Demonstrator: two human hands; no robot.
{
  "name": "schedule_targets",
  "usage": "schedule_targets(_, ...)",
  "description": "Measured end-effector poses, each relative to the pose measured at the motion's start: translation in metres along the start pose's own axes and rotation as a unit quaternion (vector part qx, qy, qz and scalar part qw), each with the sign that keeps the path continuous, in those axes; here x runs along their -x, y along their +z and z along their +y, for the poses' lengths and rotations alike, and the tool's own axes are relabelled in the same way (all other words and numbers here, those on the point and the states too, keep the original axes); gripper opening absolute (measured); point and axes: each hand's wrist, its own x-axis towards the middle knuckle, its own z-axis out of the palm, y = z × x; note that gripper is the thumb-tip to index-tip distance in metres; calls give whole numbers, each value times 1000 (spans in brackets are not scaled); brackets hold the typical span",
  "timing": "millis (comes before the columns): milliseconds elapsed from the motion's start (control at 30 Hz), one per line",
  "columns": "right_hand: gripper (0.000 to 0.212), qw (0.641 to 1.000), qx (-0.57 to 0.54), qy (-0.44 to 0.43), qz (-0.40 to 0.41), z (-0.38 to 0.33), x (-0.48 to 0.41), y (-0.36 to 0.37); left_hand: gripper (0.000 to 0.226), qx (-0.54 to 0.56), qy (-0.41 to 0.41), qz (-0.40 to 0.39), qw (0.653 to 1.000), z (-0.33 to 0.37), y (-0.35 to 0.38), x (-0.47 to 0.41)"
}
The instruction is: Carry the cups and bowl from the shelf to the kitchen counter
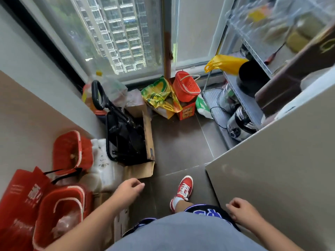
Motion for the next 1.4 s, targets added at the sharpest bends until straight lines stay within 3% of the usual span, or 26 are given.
schedule_targets(200, 16, 991, -11, -130, 0, -132, -39, -63, 16, -1, 111, 18, 994, 124, -33, -37)
schedule_targets(333, 13, 976, -36, -212, 27, -208, -40, -112, 14, 82, 186, 7, 979, 203, -58, -43)
schedule_targets(567, 4, 949, -143, -254, 116, -291, -48, -194, 18, 81, 322, -17, 943, 340, -110, -82)
schedule_targets(767, 5, 913, -209, -246, 250, -348, -73, -271, 25, 34, 439, -78, 895, 467, -147, -138)
schedule_targets(1033, 5, 833, -250, -247, 427, -413, -60, -381, 12, 11, 577, -152, 803, 637, -185, -157)
schedule_targets(1267, 16, 749, -280, -257, 544, -427, -27, -451, 8, 17, 684, -199, 701, 745, -187, -113)
schedule_targets(1400, 17, 701, -261, -270, 606, -427, -7, -492, 14, 31, 747, -185, 638, 795, -191, -76)
